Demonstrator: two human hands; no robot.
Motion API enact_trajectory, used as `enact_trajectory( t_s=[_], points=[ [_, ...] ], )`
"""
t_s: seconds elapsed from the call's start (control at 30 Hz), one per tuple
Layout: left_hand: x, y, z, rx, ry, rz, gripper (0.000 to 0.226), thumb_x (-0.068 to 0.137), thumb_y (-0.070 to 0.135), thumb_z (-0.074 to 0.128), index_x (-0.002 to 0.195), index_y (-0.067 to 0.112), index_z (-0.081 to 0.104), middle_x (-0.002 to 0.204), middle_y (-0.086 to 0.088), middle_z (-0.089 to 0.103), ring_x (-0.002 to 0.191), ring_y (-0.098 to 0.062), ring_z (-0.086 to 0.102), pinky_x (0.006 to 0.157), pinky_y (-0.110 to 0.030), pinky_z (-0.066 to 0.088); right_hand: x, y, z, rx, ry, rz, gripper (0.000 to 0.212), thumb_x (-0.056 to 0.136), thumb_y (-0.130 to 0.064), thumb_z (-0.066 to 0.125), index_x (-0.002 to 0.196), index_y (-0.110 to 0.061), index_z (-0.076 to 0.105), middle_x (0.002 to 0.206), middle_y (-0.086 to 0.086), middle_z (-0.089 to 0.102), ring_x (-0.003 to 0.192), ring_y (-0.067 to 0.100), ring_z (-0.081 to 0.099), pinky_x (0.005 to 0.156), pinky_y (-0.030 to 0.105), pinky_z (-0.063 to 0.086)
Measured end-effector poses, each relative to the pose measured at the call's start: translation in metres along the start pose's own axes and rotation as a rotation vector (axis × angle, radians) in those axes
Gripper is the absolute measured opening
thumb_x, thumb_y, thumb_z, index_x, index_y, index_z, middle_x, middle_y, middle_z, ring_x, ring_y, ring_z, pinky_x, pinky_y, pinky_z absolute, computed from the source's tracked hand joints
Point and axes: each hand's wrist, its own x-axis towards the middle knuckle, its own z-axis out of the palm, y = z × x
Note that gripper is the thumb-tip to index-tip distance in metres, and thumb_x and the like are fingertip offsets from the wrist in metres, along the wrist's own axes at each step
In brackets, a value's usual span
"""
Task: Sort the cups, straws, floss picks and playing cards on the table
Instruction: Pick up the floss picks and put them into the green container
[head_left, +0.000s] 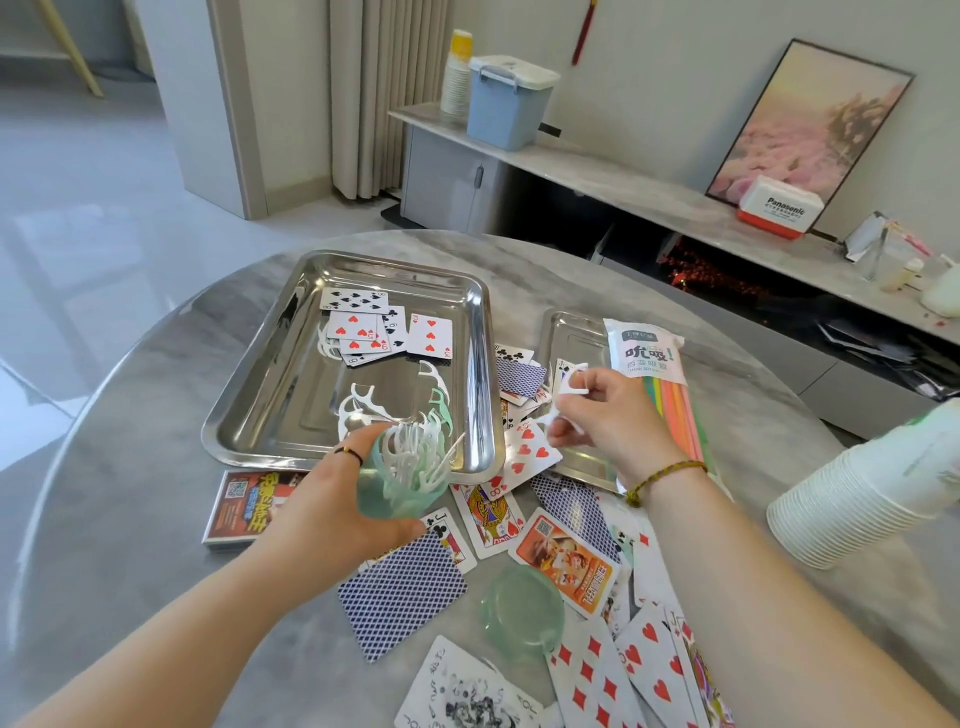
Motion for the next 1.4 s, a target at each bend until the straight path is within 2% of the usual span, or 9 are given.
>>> enact_trajectory(
  t_s=[0.1, 0.23, 0.57, 0.73, 0.83, 1.03, 1.1, 1.23, 1.4],
  points=[
    [-0.002, 0.002, 0.002, 0.006, -0.003, 0.022, 0.088, 0.067, 0.027, 0.079, 0.137, 0.032, 0.025, 0.104, 0.012, 0.043, 0.093, -0.008, 0.045, 0.069, -0.014, 0.037, -0.032, -0.021, 0.019, 0.206, -0.159, -0.067, 0.021, 0.084, 0.008, 0.052, 0.074, -0.010, 0.049, 0.046, 0.000, 0.060, 0.043, 0.008, 0.058, 0.051, 0.021, 0.055],
    [-0.004, 0.003, 0.002, 0.003, -0.016, 0.045, 0.087, 0.066, 0.026, 0.080, 0.135, 0.033, 0.028, 0.097, 0.015, 0.047, 0.083, -0.003, 0.049, 0.056, -0.003, 0.034, -0.053, -0.030, 0.046, 0.174, -0.299, -0.099, 0.021, 0.083, 0.011, 0.052, 0.074, -0.007, 0.048, 0.056, 0.007, 0.057, 0.042, 0.008, 0.059, 0.048, 0.020, 0.054],
    [-0.007, 0.008, 0.000, -0.032, 0.017, 0.115, 0.075, 0.064, 0.020, 0.081, 0.114, 0.041, 0.030, 0.083, 0.027, 0.042, 0.072, 0.011, 0.044, 0.059, 0.002, 0.039, -0.052, -0.016, 0.081, 0.063, -0.176, -0.163, 0.028, 0.082, 0.000, 0.061, 0.064, -0.015, 0.044, 0.053, -0.006, 0.053, 0.044, 0.003, 0.058, 0.045, 0.016, 0.049],
    [-0.005, 0.008, -0.002, -0.004, 0.024, 0.085, 0.085, 0.063, 0.022, 0.081, 0.133, 0.030, 0.033, 0.085, 0.029, 0.039, 0.074, 0.008, 0.044, 0.055, -0.002, 0.037, -0.053, -0.015, 0.073, -0.093, -0.175, -0.213, 0.021, 0.078, -0.016, 0.069, 0.064, -0.022, 0.055, 0.059, -0.009, 0.057, 0.054, 0.003, 0.054, 0.061, 0.026, 0.054],
    [-0.007, 0.011, -0.003, 0.021, 0.032, 0.061, 0.088, 0.067, 0.025, 0.079, 0.137, 0.028, 0.026, 0.084, 0.031, 0.030, 0.073, 0.006, 0.037, 0.051, 0.002, 0.033, -0.051, -0.017, 0.062, -0.125, -0.097, -0.329, 0.021, 0.080, -0.014, 0.066, 0.064, -0.022, 0.057, 0.061, -0.009, 0.058, 0.055, 0.000, 0.054, 0.058, 0.014, 0.048],
    [-0.004, 0.009, -0.001, 0.024, 0.038, -0.026, 0.092, 0.068, 0.026, 0.077, 0.141, 0.026, 0.020, 0.131, 0.003, 0.044, 0.094, -0.004, 0.034, 0.072, -0.010, 0.035, -0.012, -0.002, 0.030, -0.083, -0.018, -0.181, 0.021, 0.087, -0.004, 0.055, 0.070, -0.018, 0.055, 0.061, -0.006, 0.059, 0.043, 0.001, 0.053, 0.041, 0.013, 0.042],
    [-0.003, 0.010, -0.002, 0.013, 0.043, -0.036, 0.091, 0.068, 0.025, 0.078, 0.140, 0.026, 0.021, 0.124, 0.004, 0.045, 0.094, -0.005, 0.034, 0.069, -0.009, 0.032, 0.017, 0.016, 0.018, -0.238, 0.069, -0.085, 0.016, 0.088, -0.004, 0.052, 0.077, -0.015, 0.057, 0.068, -0.002, 0.059, 0.053, 0.007, 0.055, 0.050, 0.018, 0.048],
    [0.000, 0.010, -0.002, 0.013, 0.041, -0.049, 0.091, 0.068, 0.025, 0.077, 0.140, 0.029, 0.020, 0.108, 0.012, 0.037, 0.094, -0.003, 0.031, 0.067, -0.011, 0.030, 0.069, 0.045, 0.003, -0.555, 0.159, 0.051, 0.021, 0.088, -0.003, 0.049, 0.103, -0.006, 0.064, 0.111, 0.011, 0.064, 0.099, 0.025, 0.058, 0.092, 0.034, 0.045],
    [0.005, 0.009, 0.000, 0.037, 0.059, -0.084, 0.091, 0.066, 0.027, 0.078, 0.137, 0.033, 0.021, 0.097, 0.018, 0.031, 0.092, -0.004, 0.032, 0.073, -0.018, 0.029, 0.105, 0.052, 0.008, -0.665, 0.207, 0.115, 0.024, 0.090, -0.005, 0.045, 0.103, 0.005, 0.063, 0.117, 0.015, 0.060, 0.104, 0.031, 0.056, 0.086, 0.030, 0.042]
  ],
)
